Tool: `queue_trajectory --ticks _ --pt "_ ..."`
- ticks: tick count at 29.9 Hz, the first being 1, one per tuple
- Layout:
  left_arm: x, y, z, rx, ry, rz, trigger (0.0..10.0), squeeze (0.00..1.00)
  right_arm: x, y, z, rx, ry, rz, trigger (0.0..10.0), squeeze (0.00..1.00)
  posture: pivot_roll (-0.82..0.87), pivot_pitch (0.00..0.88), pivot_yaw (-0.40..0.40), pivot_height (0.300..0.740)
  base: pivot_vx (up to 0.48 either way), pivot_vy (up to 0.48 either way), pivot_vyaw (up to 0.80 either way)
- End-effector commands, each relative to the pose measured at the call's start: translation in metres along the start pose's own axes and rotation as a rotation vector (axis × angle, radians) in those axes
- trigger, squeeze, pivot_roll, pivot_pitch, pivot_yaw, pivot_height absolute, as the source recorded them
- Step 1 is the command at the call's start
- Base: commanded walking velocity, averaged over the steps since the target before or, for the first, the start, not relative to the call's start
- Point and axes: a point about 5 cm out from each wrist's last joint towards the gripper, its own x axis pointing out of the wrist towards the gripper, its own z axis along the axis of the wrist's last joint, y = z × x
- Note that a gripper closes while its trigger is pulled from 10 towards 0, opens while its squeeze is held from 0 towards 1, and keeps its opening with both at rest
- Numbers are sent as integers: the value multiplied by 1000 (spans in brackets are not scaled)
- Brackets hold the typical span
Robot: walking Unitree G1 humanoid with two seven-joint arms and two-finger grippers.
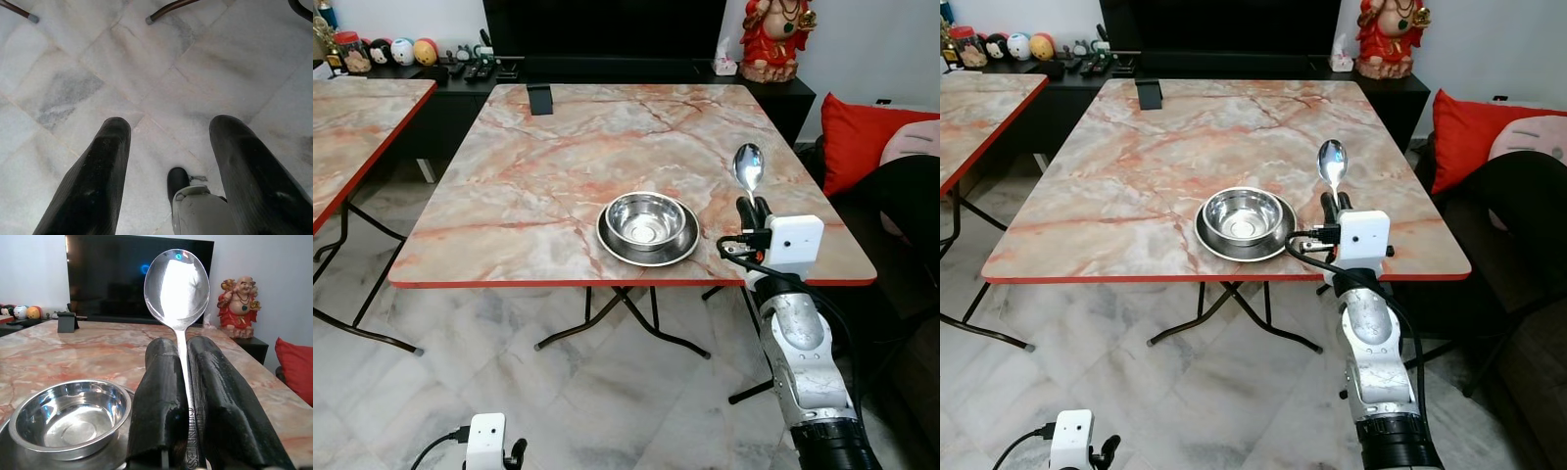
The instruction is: Setting the table
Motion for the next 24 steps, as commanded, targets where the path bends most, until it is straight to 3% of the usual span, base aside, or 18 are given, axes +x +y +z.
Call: queue_trajectory --ticks 1,6,24 --pt "-1 1 -3 -13 6 3 10000 0 3 -1 1 7 4 -7 10000 0 -102 0 -30 719 0 0 0" --pt "0 1 0 -11 -3 2 10000 0 3 0 1 10 4 -3 10000 0 -101 0 -30 719 106 0 0" --pt "0 0 1 -14 -13 1 10000 0 4 2 2 11 -1 10 10000 0 -103 0 -32 719 328 0 0"
